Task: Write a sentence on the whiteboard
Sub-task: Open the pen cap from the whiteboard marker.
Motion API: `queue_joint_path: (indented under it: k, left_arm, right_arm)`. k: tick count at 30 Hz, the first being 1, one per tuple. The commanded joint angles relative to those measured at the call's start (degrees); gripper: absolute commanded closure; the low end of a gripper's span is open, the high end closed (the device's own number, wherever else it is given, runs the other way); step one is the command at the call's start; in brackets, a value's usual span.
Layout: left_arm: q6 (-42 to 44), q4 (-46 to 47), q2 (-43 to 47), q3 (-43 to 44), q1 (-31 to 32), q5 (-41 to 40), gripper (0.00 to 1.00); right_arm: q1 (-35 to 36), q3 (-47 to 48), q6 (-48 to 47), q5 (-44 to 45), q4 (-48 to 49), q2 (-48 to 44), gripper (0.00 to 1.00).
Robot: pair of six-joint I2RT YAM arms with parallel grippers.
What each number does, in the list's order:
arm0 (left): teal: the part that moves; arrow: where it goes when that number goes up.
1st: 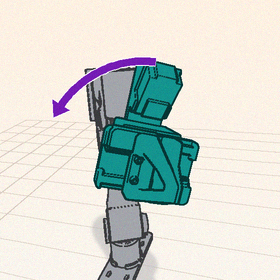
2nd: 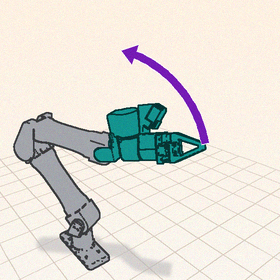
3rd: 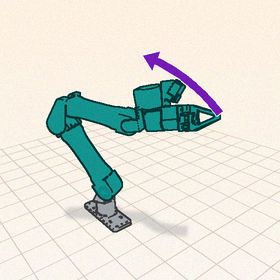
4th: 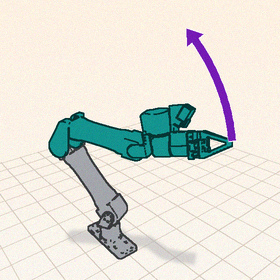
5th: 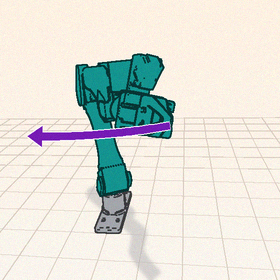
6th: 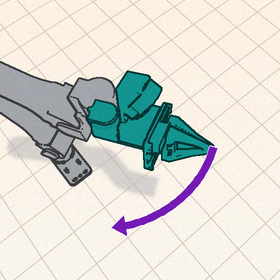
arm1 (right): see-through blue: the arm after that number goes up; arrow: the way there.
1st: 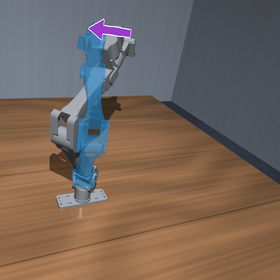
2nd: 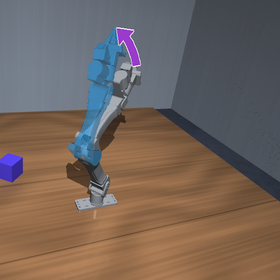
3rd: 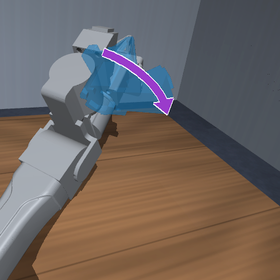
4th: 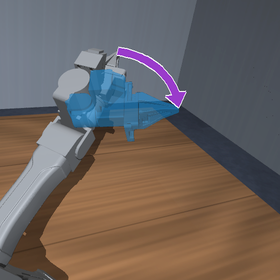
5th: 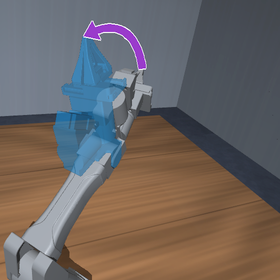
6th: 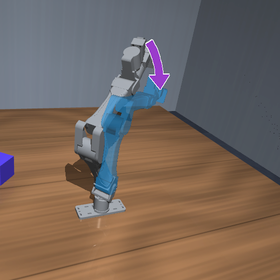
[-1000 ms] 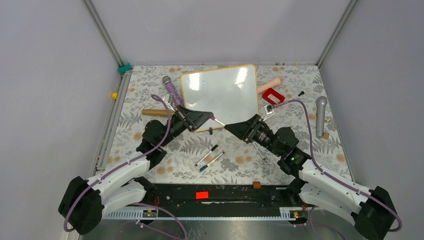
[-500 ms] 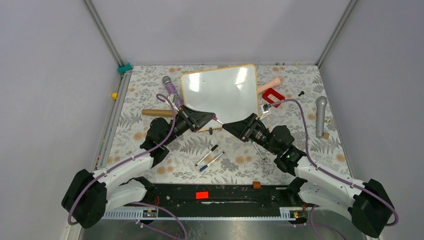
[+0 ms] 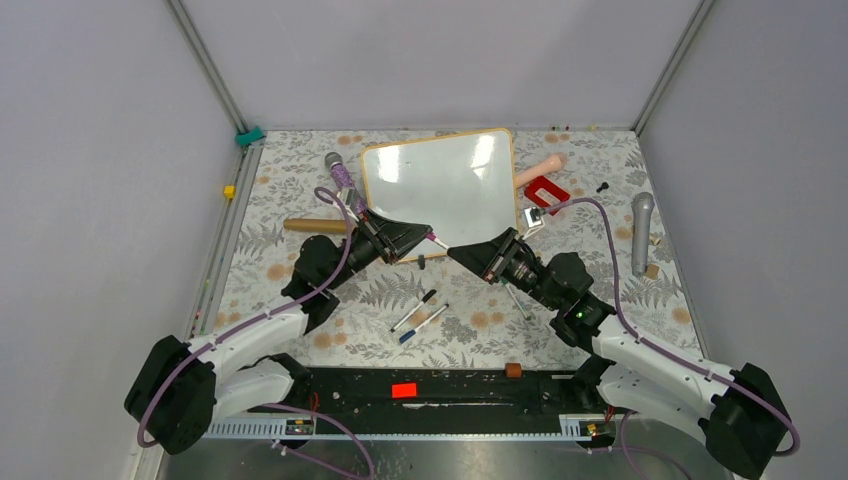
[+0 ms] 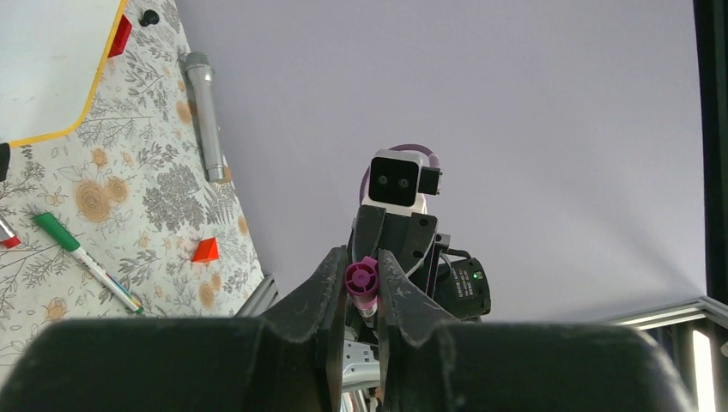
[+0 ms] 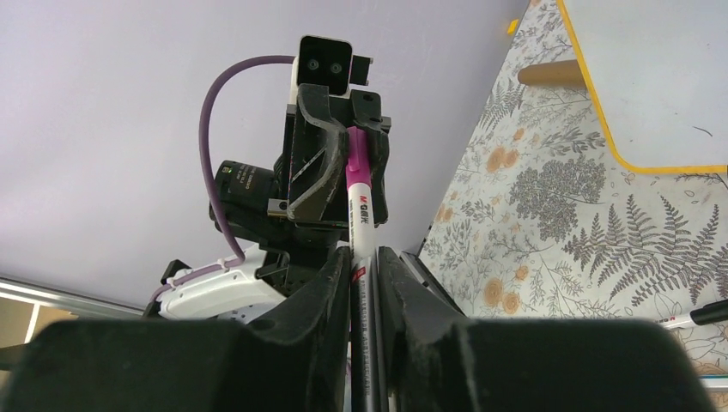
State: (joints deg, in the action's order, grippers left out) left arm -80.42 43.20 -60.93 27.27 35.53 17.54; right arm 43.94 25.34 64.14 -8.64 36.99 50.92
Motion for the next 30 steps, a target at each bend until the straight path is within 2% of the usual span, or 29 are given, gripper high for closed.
queue_joint_path:
  k: [1,3,5,17,19,22,24,30]
  left_arm:
    - [-0.7,5.7,-0.3,0.0,-0.3,1.7,1.0]
    - [-1.0,6.0,-0.5,-0.2,-0.2,1.9,1.0]
    - [-1.3,6.3,-0.9,-0.1,-0.2,2.1,1.0]
    - [-2.3,7.7,-2.0,-0.3,-0.2,3.7,1.0]
    - [-2.4,7.9,-2.2,-0.4,-0.3,3.7,1.0]
    - [-2.5,8.3,-2.2,-0.7,-0.3,3.6,1.0]
    - [-2.5,8.4,-2.0,-1.0,-0.7,3.4,1.0]
    - [-4.3,8.6,-0.3,-2.7,-7.7,6.4,1.0]
  right_arm:
    - [0.2,1.7,-0.8,1.9,2.0,-1.0,0.78]
    - [0.3,1.7,-0.9,1.9,2.0,-0.8,0.7]
    - [0.3,1.7,-0.9,1.7,2.4,-0.5,0.66]
    - [0.2,1.9,-0.9,1.0,3.9,0.3,0.69]
    - [0.3,1.7,-1.0,1.2,3.9,0.0,0.74]
    - [0.3,1.4,-1.0,1.6,3.9,-0.6,0.9]
    - [0.2,1.0,-1.1,1.8,3.6,-1.2,0.97]
    - [0.3,-1.8,-2.0,2.8,0.7,-4.8,1.0]
